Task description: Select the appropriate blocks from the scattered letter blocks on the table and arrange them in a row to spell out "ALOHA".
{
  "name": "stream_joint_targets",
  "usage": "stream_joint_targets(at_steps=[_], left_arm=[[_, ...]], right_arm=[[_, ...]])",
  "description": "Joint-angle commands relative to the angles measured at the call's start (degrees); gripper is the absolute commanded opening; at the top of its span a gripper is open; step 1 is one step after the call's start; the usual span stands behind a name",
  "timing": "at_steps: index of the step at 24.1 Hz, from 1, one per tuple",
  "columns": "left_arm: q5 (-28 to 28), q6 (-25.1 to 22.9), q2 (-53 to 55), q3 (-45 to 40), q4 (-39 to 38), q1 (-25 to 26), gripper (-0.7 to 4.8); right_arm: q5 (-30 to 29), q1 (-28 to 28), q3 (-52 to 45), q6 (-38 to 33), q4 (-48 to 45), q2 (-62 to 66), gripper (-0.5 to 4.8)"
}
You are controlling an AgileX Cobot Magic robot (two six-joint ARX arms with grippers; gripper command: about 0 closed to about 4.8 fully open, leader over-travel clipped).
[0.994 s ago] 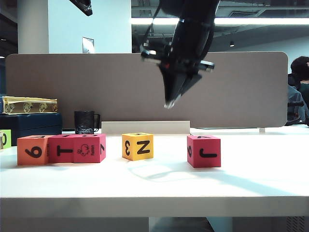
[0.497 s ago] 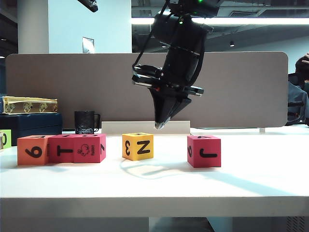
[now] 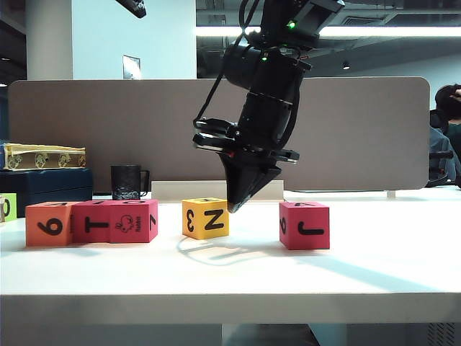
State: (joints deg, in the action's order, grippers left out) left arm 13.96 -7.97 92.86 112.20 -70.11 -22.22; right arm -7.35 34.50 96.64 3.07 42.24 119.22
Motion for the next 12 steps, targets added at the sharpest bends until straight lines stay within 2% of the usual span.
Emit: stream_joint_targets(at_steps=[1,7,12], left_arm=[[0.22,-0.20,-0.42,0.09,0.44,-0.02,-0.06],[0.22,-0.20,-0.42,0.09,0.39,-0.02,-0.06],[0.22,-0.22,-0.42,0.09,0.42,-0.02,-0.06]], right_arm=[[-0.28,0.13,0.31,-0.13,-4.15,0.17,-0.05],[0.24,0.07,0.31,-0.52,-7.50,2.95,-0.05],[3.39,0.00,0.31,-0.48,-11.67,3.61,-0.05]])
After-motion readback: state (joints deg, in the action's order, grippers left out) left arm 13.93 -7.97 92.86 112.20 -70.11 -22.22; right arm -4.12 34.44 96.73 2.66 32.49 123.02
